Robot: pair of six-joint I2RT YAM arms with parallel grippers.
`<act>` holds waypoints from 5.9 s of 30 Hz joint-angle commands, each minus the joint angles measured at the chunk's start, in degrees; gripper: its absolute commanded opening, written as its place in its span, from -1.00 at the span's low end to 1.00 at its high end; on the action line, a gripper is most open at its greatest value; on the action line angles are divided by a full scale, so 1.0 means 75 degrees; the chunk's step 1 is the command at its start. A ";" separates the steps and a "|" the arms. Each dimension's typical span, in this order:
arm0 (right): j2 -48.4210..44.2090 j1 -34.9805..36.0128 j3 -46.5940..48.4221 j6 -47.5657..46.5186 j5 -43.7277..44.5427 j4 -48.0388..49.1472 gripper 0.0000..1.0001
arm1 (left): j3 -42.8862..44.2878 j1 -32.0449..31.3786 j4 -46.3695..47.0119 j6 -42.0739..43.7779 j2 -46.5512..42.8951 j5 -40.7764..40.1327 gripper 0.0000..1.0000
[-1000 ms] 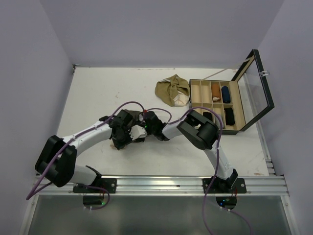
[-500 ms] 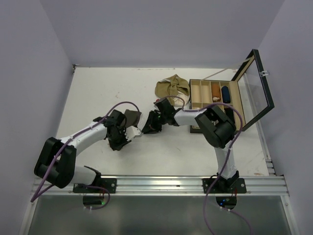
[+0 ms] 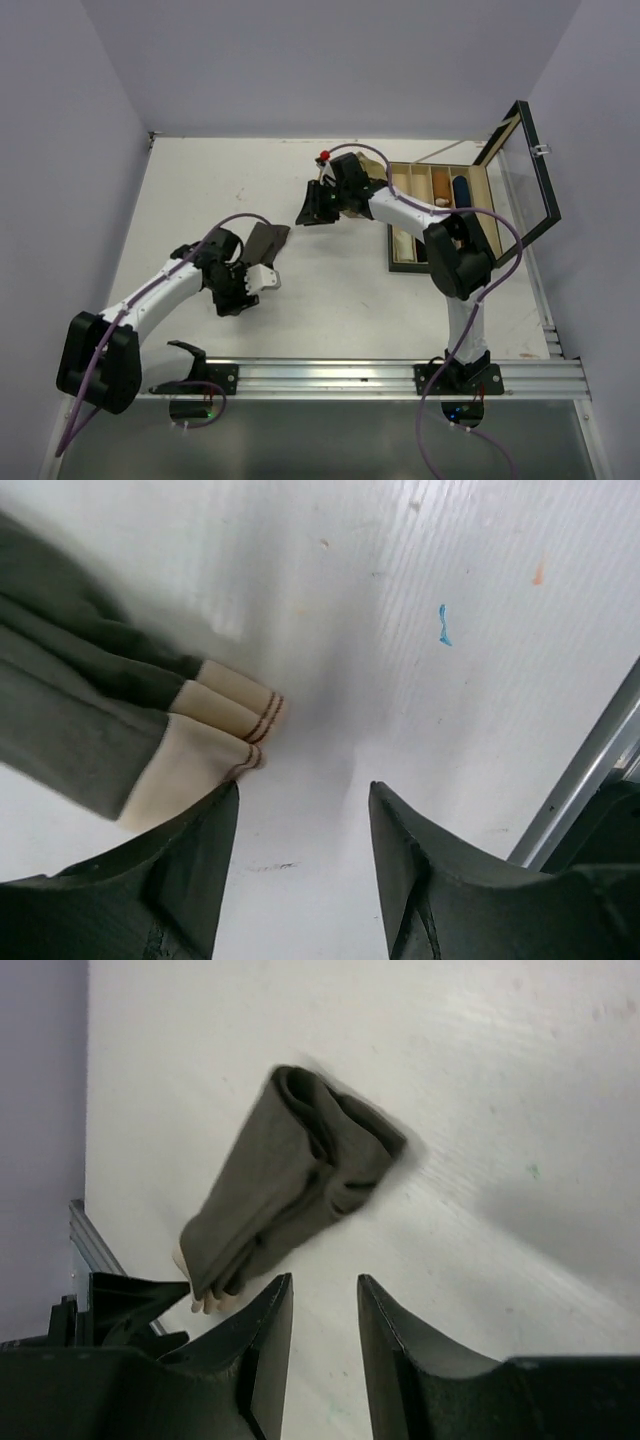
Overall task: Roll the underwear
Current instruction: Fold the underwear
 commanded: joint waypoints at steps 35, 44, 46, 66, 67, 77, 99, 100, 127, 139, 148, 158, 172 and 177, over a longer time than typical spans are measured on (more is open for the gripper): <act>0.1849 0.0818 0.2989 -0.0873 0.0813 -0.0404 0.04 | 0.1217 0.0125 0.1927 -0.3430 -0.0775 -0.1184 0.59; 0.1870 0.0807 0.3644 -0.0828 0.0220 -0.0826 0.01 | 0.1616 0.0067 0.2420 -0.4016 0.0337 -0.1899 1.00; 0.2081 0.0807 0.3668 -0.0488 -0.0028 -0.0662 -0.03 | 0.1709 0.0008 0.2490 -0.4261 0.0642 -0.2018 1.00; 0.2972 0.0819 0.3808 -0.0182 -0.0088 -0.0802 -0.05 | 0.1780 0.0008 0.2971 -0.4439 0.1205 -0.2170 1.00; 0.2949 0.0807 0.3774 -0.0182 -0.0111 -0.0790 -0.06 | 0.1780 0.0008 0.2994 -0.4450 0.1229 -0.2205 1.00; 0.2059 0.0830 0.3304 -0.0217 0.0111 -0.0461 -0.02 | 0.1687 -0.0004 0.3170 -0.4439 0.1370 -0.2299 1.00; 0.0511 0.0362 0.0059 0.1844 -0.0756 0.1987 -0.77 | 0.2741 -0.0156 0.2877 -0.4450 0.1474 -0.0307 -0.19; 0.0604 0.0350 0.0000 0.1857 -0.0791 0.2069 -0.77 | 0.2822 -0.0179 0.2889 -0.4543 0.1533 -0.0411 -0.17; 0.1918 0.0397 0.0070 0.1564 -0.0264 0.1964 -0.76 | 0.3561 -0.0777 0.3639 -0.5001 0.3514 -0.2100 -0.13; 0.2000 0.0397 0.0035 0.1599 -0.0334 0.1987 -0.76 | 0.3632 -0.0859 0.3686 -0.4931 0.3854 -0.1842 -0.15; 0.2058 0.0397 0.0023 0.1634 -0.0346 0.1999 -0.76 | 0.3737 -0.0871 0.3709 -0.4931 0.4217 -0.2018 -0.30; 0.2093 0.0397 -0.0024 0.1646 -0.0334 0.2011 -0.77 | 0.3667 -0.0859 0.3639 -0.4966 0.3843 -0.2018 -1.00; 0.2093 0.0397 -0.0047 0.1681 -0.0334 0.2058 -0.76 | 0.3503 -0.0929 0.3311 -0.4814 0.3291 -0.1339 -1.00; 0.2058 0.0397 -0.0094 0.1658 -0.0346 0.2058 -0.76 | 0.3421 -0.0999 0.3416 -0.4720 0.3596 -0.1092 -1.00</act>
